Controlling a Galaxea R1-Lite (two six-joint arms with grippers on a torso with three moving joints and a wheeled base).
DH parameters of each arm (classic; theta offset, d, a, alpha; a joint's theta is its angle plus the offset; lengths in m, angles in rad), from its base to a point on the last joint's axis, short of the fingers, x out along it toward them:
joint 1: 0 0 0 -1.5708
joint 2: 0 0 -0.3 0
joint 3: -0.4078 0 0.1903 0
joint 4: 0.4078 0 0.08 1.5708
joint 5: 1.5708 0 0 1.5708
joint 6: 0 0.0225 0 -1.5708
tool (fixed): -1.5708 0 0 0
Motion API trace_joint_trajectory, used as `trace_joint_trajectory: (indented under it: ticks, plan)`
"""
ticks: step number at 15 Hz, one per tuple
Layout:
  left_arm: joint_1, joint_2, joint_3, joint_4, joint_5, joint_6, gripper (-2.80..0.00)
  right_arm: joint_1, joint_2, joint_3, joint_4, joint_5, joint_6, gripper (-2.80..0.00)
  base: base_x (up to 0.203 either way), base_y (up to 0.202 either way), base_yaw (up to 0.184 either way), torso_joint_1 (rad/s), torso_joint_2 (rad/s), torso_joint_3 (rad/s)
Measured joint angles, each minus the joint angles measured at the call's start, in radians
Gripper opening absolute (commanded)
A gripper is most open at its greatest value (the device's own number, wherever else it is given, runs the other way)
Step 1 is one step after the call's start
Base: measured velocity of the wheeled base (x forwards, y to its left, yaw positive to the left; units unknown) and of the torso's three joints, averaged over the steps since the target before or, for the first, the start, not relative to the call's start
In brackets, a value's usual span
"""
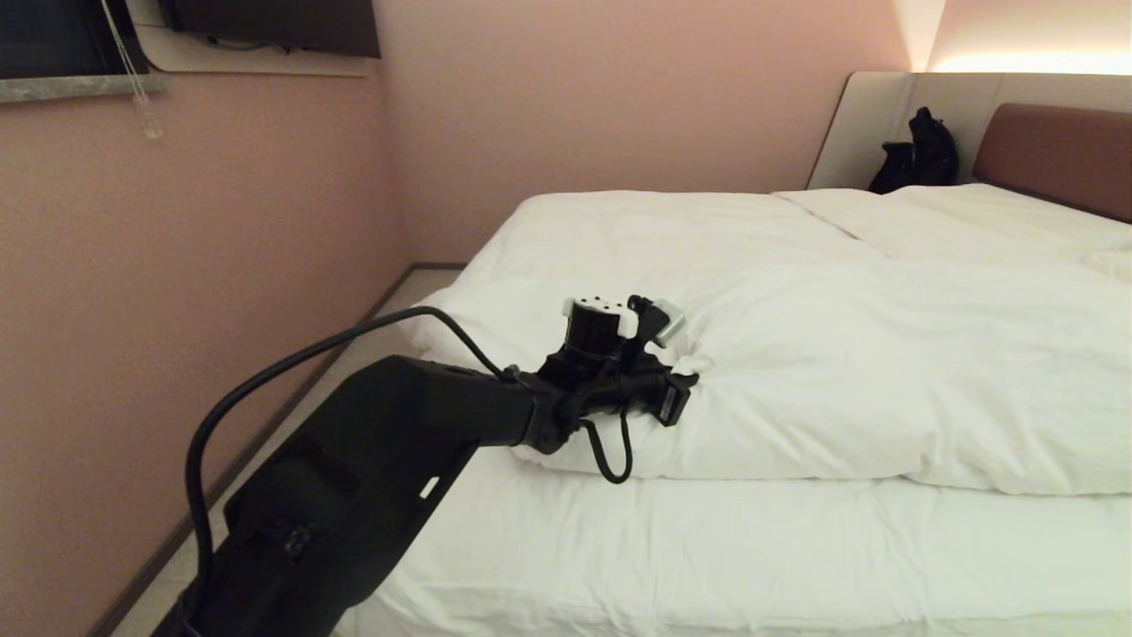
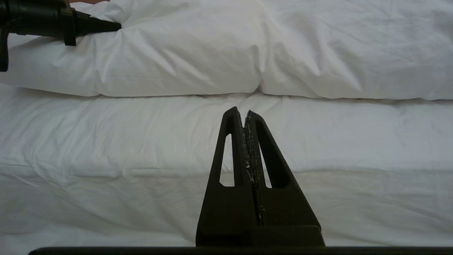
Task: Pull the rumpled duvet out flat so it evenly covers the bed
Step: Flatten the corners of the folded blanket
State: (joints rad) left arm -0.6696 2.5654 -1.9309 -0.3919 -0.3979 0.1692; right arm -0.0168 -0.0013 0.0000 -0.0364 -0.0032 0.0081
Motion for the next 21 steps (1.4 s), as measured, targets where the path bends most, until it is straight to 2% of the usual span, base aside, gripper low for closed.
trace_joint_trajectory:
  ticks: [3,10,13,17,21]
  plan:
    - [-0.023,-0.071,0.123,0.002,-0.001,-0.004,-2.8,0.0,0.0,0.0,0.0,0.0,0.0,-2.8,0.0,0.0,0.0,0.0,0.0,0.0]
    - [-0.104,-0.396,0.768,-0.038,-0.014,-0.028,-2.8,0.0,0.0,0.0,0.0,0.0,0.0,-2.8,0.0,0.0,0.0,0.0,0.0,0.0]
    - [-0.151,-0.519,0.975,-0.107,-0.003,-0.036,-2.8,0.0,0.0,0.0,0.0,0.0,0.0,-2.8,0.0,0.0,0.0,0.0,0.0,0.0]
    - [-0.233,-0.589,1.157,-0.136,0.001,-0.036,-2.8,0.0,0.0,0.0,0.0,0.0,0.0,-2.8,0.0,0.0,0.0,0.0,0.0,0.0]
    - [-0.277,-0.573,1.216,-0.2,-0.002,-0.033,-2.8,0.0,0.0,0.0,0.0,0.0,0.0,-2.8,0.0,0.0,0.0,0.0,0.0,0.0]
